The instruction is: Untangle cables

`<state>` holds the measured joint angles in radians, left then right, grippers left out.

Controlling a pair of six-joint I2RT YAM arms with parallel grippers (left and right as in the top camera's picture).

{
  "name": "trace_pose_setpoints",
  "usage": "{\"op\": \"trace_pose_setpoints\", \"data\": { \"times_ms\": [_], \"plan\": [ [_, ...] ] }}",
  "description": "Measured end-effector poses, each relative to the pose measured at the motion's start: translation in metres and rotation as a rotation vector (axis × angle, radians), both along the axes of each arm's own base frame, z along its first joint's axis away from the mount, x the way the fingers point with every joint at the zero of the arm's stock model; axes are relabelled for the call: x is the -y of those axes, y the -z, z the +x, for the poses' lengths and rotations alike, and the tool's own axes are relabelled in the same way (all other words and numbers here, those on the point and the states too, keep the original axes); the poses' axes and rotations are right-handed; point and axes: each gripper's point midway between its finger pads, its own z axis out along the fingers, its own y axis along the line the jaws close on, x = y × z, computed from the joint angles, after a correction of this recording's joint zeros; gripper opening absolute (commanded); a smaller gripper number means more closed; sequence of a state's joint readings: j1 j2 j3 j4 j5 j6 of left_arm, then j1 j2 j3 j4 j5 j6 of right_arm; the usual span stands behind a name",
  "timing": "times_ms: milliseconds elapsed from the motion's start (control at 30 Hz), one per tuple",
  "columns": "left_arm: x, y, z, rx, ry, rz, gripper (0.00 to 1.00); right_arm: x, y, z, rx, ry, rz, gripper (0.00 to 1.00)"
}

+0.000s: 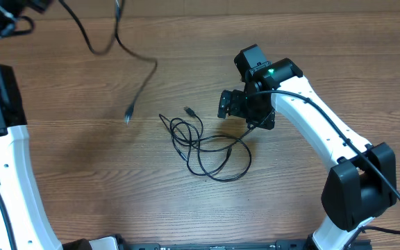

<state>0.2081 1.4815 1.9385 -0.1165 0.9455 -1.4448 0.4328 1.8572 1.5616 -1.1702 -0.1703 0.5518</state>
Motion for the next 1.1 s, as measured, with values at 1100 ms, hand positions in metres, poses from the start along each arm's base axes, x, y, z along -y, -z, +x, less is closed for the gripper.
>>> {"op": "trace_pose_setpoints", "data": {
  "times_ms": [1100],
  "plan": [
    [0.119,0.122,-0.022,-0.192,0.197,0.395,0.04,-0.093,-0.248,-0.026,0.704,-0.714,0.723,1.0]
  ]
}}
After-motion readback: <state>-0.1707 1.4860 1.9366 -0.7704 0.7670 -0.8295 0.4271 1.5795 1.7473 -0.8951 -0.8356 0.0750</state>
